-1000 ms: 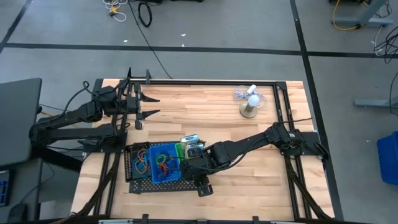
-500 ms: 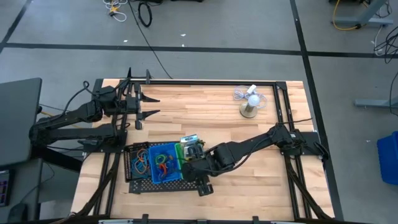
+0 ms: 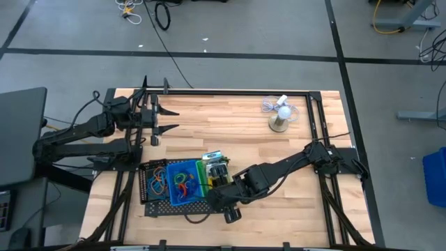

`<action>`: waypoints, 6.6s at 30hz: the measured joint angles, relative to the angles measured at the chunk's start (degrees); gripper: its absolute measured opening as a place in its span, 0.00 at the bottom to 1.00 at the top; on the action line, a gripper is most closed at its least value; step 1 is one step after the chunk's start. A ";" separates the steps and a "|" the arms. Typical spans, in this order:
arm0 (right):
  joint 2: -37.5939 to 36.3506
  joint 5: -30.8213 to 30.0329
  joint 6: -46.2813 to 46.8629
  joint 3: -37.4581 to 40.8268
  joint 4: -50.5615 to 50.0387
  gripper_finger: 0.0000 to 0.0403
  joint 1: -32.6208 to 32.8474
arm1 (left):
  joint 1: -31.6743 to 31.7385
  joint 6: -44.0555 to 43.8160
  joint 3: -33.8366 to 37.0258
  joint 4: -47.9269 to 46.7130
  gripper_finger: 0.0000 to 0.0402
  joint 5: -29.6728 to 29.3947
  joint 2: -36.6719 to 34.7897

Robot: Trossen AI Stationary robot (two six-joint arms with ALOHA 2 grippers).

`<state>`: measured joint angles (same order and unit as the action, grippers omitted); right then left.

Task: Pick & Place Office Desk Supplies
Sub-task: Put the black bin with the rubber bands on the shelf

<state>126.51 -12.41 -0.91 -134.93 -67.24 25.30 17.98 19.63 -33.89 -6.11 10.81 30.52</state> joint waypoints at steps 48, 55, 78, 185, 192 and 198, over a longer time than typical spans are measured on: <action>-62.15 -3.64 -7.46 63.96 43.64 0.02 7.24 | -9.58 -18.05 -11.87 -50.84 0.47 11.26 -30.33; -82.70 -1.63 -3.46 94.20 63.40 0.02 4.91 | -9.64 -16.59 -12.00 -46.79 0.47 4.41 -30.33; -108.27 -7.07 -2.80 134.44 82.91 0.02 4.66 | -9.69 -22.16 2.78 -21.10 0.47 -3.57 -28.15; -107.73 -21.46 5.34 134.44 91.69 0.02 4.26 | -11.03 -24.73 27.30 12.44 0.47 7.03 -26.18; -98.61 -21.83 9.33 134.44 91.37 0.02 1.72 | -11.25 -24.85 25.77 8.99 0.47 2.78 -24.06; -93.98 -20.56 9.68 134.44 91.23 0.02 1.73 | -11.28 -31.11 20.22 -1.92 0.47 3.09 -23.79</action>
<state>32.53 -32.98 8.78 -0.49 23.99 27.03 6.70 -11.48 -13.67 -8.03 13.90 6.72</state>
